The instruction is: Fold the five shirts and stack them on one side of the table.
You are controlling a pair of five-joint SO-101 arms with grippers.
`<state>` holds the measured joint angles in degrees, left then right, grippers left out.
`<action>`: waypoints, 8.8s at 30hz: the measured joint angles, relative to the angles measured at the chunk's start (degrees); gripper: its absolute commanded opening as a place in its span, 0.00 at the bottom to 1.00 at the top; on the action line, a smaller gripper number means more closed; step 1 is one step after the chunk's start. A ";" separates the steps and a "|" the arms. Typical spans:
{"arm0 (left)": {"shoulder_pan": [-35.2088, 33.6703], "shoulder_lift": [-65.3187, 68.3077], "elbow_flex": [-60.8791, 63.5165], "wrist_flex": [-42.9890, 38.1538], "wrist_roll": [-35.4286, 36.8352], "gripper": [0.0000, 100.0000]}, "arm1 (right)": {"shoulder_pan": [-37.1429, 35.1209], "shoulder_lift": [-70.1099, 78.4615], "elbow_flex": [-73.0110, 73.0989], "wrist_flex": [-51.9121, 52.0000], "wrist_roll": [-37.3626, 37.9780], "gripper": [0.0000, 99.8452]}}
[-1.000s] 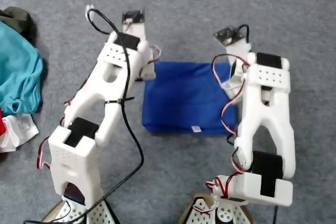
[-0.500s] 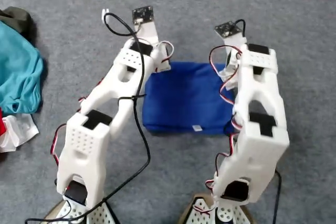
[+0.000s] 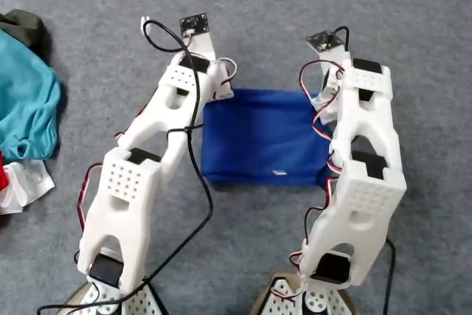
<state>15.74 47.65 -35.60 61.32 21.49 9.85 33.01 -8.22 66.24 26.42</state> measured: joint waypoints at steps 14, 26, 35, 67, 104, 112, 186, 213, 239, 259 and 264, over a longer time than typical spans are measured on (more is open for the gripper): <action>-2.64 1.23 -33.41 26.46 -6.42 0.02 | 0.00 -25.49 -0.26 18.02 -4.31 0.06; -10.29 -0.79 -38.51 38.86 -21.36 0.02 | 2.20 -54.77 29.63 20.22 -8.88 0.07; -13.10 -9.58 -18.73 38.86 -23.21 0.02 | 2.46 -71.03 50.99 21.36 -14.24 0.11; -13.01 -13.36 -9.93 38.86 -23.21 0.02 | -11.34 -37.89 54.77 -18.11 -81.58 0.33; -13.01 -13.36 -9.93 38.86 -23.21 0.02 | -10.90 -38.86 54.68 -17.32 -81.32 0.05; -13.01 -13.36 -9.93 38.86 -23.21 0.02 | -8.62 -51.96 54.51 -14.24 -75.69 0.01; -13.01 -19.08 -9.58 38.86 -24.18 0.02 | 81.41 -57.32 55.82 -5.27 -12.40 0.37; -40.18 -28.04 -9.58 38.86 -32.00 0.02 | 13.54 -86.95 38.15 33.14 -32.62 0.01; -82.55 -18.46 -9.58 27.96 -39.12 0.16 | -37.01 -31.38 -6.86 17.41 -37.10 0.01; -86.86 2.90 -9.76 7.65 -39.12 0.02 | -40.53 -8.26 -33.23 28.31 -40.00 0.01; -86.95 3.08 -13.54 10.11 -36.48 0.02 | -40.53 -8.26 -33.23 28.31 -40.00 0.01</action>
<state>-71.21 50.73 -49.14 71.43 -14.99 -30.68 24.75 -41.45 94.55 -13.58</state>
